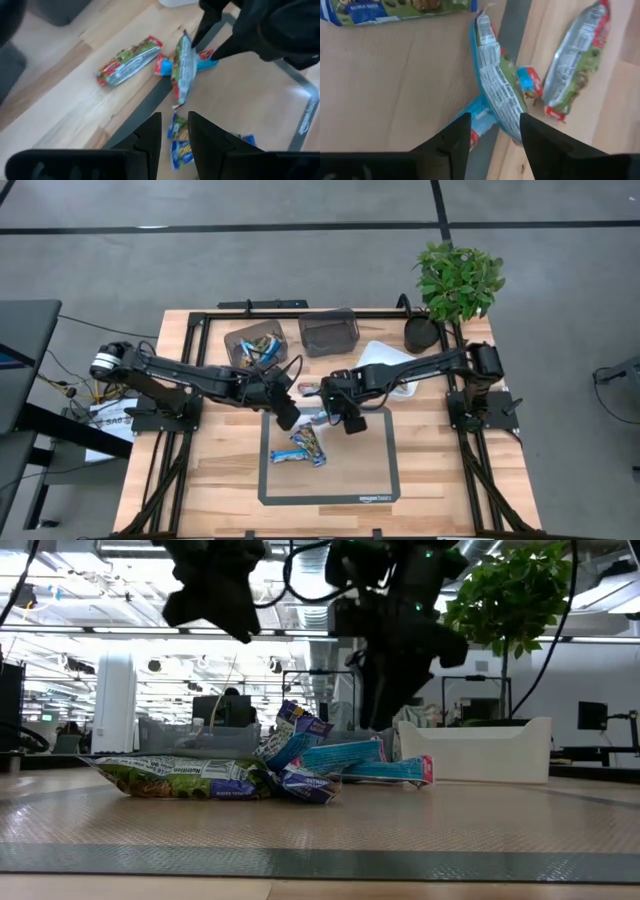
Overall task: Pick and place Granola Bars by type
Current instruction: Put the red granola bar into the white bin
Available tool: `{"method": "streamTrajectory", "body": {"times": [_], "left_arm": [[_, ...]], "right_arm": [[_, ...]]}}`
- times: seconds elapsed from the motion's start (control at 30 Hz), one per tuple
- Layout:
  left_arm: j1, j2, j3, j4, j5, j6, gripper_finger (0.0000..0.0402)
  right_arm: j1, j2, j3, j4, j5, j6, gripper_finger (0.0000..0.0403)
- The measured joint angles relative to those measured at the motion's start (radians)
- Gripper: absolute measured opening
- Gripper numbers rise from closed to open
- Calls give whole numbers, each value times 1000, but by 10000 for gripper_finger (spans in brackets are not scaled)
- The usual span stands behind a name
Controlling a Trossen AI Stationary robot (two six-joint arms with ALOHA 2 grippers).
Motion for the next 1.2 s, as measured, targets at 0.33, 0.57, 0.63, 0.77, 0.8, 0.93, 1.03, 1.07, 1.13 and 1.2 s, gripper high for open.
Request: {"method": "streamTrajectory", "body": {"times": [0.33,0.57,0.63,0.77,0.8,0.93,1.03,1.07,1.13,1.2], "left_arm": [[1,-45,0,-40,-19,24,87],[-2,-45,0,-40,-1,23,87],[-2,-45,0,-40,1,22,87],[-2,-45,0,-36,1,19,86],[-2,-45,0,-36,1,18,86],[-1,-45,0,-36,1,18,86],[-1,-45,0,-36,0,18,86],[-1,-45,0,-35,0,17,86],[-1,-45,0,-33,0,18,86],[-1,-45,0,-29,0,24,86]], "right_arm": [[-48,33,3,47,5,-44,148],[-81,78,0,-25,-63,-61,148],[-83,92,3,-21,-77,-64,146],[-83,97,1,-20,-77,-62,139],[-83,97,1,-13,-77,-62,134],[-83,92,3,-28,-77,-62,95],[-83,92,4,-36,-77,-61,47],[-83,92,4,-36,-77,-60,30],[-83,91,4,-36,-77,-43,9],[-88,91,4,-36,-78,-9,11]]}}
